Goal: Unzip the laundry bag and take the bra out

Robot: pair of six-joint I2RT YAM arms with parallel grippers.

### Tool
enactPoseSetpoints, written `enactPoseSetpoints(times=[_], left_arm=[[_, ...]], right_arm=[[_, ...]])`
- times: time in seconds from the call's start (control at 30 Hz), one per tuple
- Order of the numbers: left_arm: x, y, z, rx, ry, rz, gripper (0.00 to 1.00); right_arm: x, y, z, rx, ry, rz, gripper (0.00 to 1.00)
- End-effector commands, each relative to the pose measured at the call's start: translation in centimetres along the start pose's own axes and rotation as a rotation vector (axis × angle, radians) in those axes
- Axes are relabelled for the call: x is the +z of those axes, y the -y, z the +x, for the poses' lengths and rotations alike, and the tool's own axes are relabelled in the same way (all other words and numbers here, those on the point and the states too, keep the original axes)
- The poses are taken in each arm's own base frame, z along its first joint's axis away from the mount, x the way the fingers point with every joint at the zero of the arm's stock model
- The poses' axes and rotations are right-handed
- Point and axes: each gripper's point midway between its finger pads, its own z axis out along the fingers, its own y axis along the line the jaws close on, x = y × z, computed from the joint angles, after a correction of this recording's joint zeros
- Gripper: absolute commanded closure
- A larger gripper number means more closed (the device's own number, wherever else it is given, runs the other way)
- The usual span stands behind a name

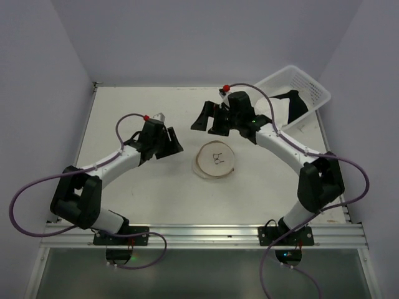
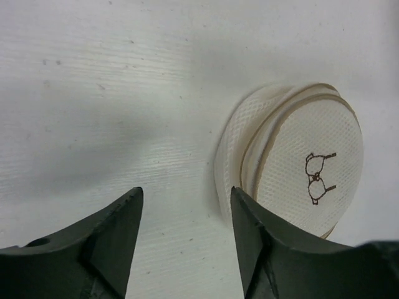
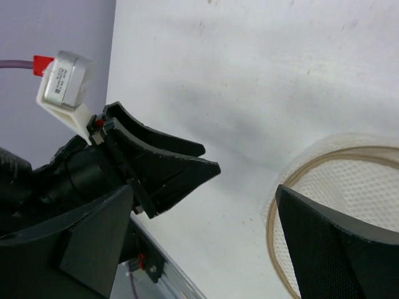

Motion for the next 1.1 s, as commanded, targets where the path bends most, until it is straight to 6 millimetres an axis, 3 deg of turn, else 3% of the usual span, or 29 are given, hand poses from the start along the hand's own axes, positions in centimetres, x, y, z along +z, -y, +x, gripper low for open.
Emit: enactPoseSetpoints(times=[0.0,0.07,0.13,0.17,0.23,0.27,0.3,0.37,0.4,0.5,0.57,0.63,0.7,0.73,0.8,0.83,0.87,1.07], left_arm=[[-1.9,-0.9,-3.0,-0.009,0.096,-0.037,0.36],[-3.3,-1.0,-5.1,0.009,0.169,-0.058,0.28],[-4.7,-0.8,-6.7,0.026,0.221,-0.075,0.18],[-6.0,-0.7,-7.9,0.044,0.272,-0.086,0.14],[-7.7,-0.7,-9.7,0.059,0.336,-0.113,0.01],[-9.0,-0.5,-10.4,0.079,0.372,-0.117,0.0],[-9.9,-0.4,-11.1,0.088,0.402,-0.122,0.0],[-12.9,0.1,-13.2,0.111,0.499,-0.137,0.0],[-13.9,0.2,-13.7,0.121,0.526,-0.142,0.0],[-18.4,0.6,-15.7,0.143,0.655,-0.152,0.0],[-22.1,0.8,-16.7,0.156,0.754,-0.156,0.0],[-24.6,0.7,-17.1,0.163,0.824,-0.156,0.0],[-28.3,0.7,-17.4,0.182,0.935,-0.144,0.0],[-28.6,0.2,-17.1,0.19,0.953,-0.153,0.0],[-31.3,-0.3,-16.9,0.203,1.036,-0.156,0.0],[-31.2,-0.8,-16.5,0.208,1.04,-0.168,0.0],[-32.8,-1.5,-15.9,0.189,1.094,-0.17,0.0],[-32.4,-2.2,-14.8,0.153,1.113,-0.132,0.0]], right_arm=[[-4.4,-0.4,-3.3,-0.127,0.12,0.104,0.01],[-7.3,-0.2,-5.1,-0.161,0.206,0.149,0.01],[-10.0,1.5,-6.2,-0.148,0.257,0.215,0.01],[-12.7,1.4,-7.1,-0.173,0.323,0.242,0.01],[-16.0,2.9,-8.1,-0.189,0.401,0.307,0.01],[-19.4,3.2,-9.1,-0.193,0.492,0.35,0.01],[-21.0,3.3,-9.2,-0.201,0.534,0.372,0.01],[-24.1,4.0,-9.2,-0.238,0.612,0.449,0.01],[-27.5,3.6,-9.3,-0.251,0.715,0.495,0.01],[-31.6,4.7,-8.2,-0.28,0.829,0.604,0.01],[-35.6,3.6,-7.2,-0.325,0.935,0.618,0.01],[-39.3,3.0,-6.1,-0.347,1.045,0.641,0.01],[-41.6,2.4,-5.5,-0.396,1.116,0.653,0.01],[-41.9,2.6,-5.1,-0.416,1.13,0.657,0.01],[-43.8,1.8,-4.2,-0.455,1.199,0.641,0.01],[-43.6,2.3,-3.9,-0.463,1.199,0.65,0.01],[-44.2,2.5,-3.1,-0.472,1.227,0.651,0.01],[-43.3,2.5,-2.8,-0.468,1.205,0.606,0.01]])
